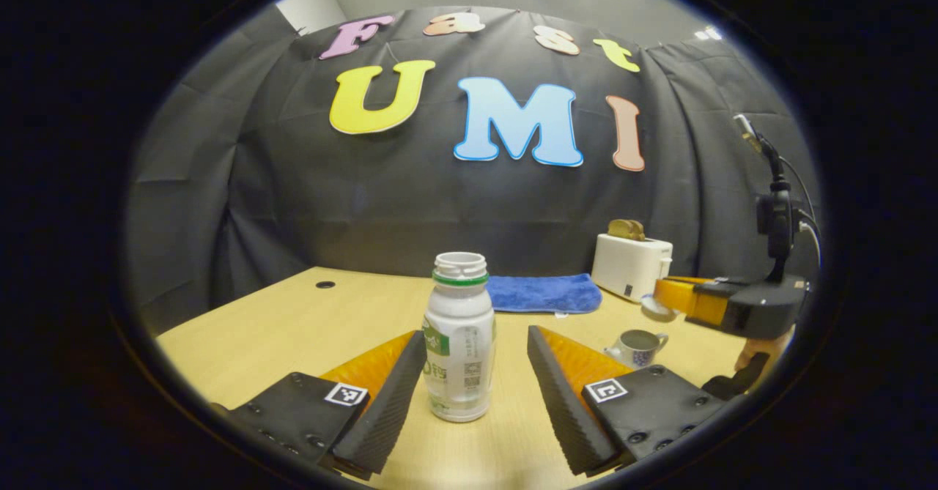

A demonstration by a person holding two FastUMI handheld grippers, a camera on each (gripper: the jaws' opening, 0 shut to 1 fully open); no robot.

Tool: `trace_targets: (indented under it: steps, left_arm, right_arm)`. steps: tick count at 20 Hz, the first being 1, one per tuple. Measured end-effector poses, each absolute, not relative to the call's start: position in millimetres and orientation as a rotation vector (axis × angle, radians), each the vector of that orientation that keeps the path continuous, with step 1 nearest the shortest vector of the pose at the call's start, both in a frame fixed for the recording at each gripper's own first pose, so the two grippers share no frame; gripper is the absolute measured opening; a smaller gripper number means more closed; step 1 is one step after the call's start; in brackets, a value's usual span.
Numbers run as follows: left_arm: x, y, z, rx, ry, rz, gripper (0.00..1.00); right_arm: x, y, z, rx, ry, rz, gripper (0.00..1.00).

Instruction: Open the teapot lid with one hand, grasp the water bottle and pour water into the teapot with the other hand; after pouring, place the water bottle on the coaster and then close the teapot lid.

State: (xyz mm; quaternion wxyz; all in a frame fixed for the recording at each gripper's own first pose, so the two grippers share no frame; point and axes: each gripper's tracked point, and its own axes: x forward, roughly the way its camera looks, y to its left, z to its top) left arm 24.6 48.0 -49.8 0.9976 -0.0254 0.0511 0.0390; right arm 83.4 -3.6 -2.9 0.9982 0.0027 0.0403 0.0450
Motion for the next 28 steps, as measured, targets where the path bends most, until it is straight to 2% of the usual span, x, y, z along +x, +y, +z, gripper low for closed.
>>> trace_targets:
  steps: [5,7,8,9,17,18,19,20,21,22,23,24,25,28]
  left_arm:
    - [28,61,-54,-0.02,0.103,0.122,0.99]
    - [34,50,-62,-0.031,0.112,0.088,0.87]
    - [37,50,-69,-0.033,0.117,0.088,0.99]
    - [42,51,-73,-0.034,0.125,0.092,0.93]
    - [78,64,-108,0.064,0.233,0.137,0.94]
    - [80,64,-112,0.077,0.246,0.142,0.88]
    - [82,66,-116,0.085,0.256,0.149,1.0]
    - [84,66,-122,0.087,0.273,0.148,1.0]
    - [85,64,-127,0.09,0.291,0.142,0.94]
    - [85,63,-125,0.096,0.291,0.145,1.0]
    - [88,65,-127,0.1,0.291,0.142,0.92]
    - [89,63,-125,0.102,0.29,0.137,0.89]
    - [89,63,-126,0.103,0.288,0.138,0.94]
    - [90,62,-125,0.101,0.286,0.139,0.91]
  right_arm:
    - [93,-25,-2,0.048,0.063,0.092,0.1]
    - [97,-32,-3,0.043,0.056,0.091,0.1]
    - [99,-33,-3,0.039,0.052,0.096,0.1]
    - [101,-32,-3,0.035,0.05,0.101,0.1]
    - [108,-37,-14,0.034,0.055,0.118,0.1]
    - [108,-41,-13,0.039,0.053,0.111,0.1]
    - [108,-45,-14,0.043,0.052,0.102,0.1]
    - [109,-49,-15,0.047,0.053,0.093,0.1]
    - [109,-54,-17,0.054,0.056,0.082,0.1]
    - [109,-60,-20,0.066,0.062,0.071,0.1]
    - [109,-65,-22,0.081,0.066,0.057,0.1]
    - [109,-72,-22,0.097,0.071,0.043,0.1]
    - [110,-76,-24,0.111,0.073,0.032,0.1]
    - [111,-88,-22,0.144,0.067,0.012,0.1]
